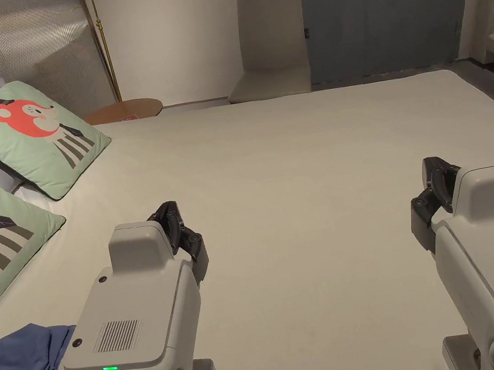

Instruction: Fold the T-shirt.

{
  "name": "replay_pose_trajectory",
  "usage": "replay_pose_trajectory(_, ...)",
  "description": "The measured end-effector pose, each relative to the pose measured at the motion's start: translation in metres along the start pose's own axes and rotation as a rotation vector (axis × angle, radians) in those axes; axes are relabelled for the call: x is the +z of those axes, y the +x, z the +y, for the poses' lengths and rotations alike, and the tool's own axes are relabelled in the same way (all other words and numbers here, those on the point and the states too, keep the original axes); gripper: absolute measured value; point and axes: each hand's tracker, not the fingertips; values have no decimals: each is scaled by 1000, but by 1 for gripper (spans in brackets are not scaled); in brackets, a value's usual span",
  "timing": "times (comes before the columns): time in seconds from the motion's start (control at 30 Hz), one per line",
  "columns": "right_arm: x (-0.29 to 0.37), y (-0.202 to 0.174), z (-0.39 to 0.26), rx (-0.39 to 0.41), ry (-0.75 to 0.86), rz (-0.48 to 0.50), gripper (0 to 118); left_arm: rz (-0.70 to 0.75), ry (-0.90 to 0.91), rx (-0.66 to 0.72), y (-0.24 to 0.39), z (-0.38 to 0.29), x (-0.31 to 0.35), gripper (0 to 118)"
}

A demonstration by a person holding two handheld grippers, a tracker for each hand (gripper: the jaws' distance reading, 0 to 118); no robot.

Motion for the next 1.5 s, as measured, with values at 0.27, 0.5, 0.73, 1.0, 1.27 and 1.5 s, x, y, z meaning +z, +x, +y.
replay_pose_trajectory(0.27,-2,2,-2,-11,-21,-16,118,-14,-19,31,-4,-2,-3,110)
replay_pose_trajectory(0.5,0,3,-5,-17,-23,-27,118,-6,-10,28,-4,-6,-3,110)
replay_pose_trajectory(0.73,-1,4,-7,-20,-23,-27,118,-4,-3,29,-3,-4,0,110)
replay_pose_trajectory(1.0,0,2,-5,-18,-17,-25,118,-6,4,31,-4,-1,0,110)
replay_pose_trajectory(1.27,0,1,-4,-21,-14,-24,118,-3,4,30,-4,0,0,110)
replay_pose_trajectory(1.5,0,1,-3,-18,-15,-22,118,-2,5,39,-6,0,-1,110)
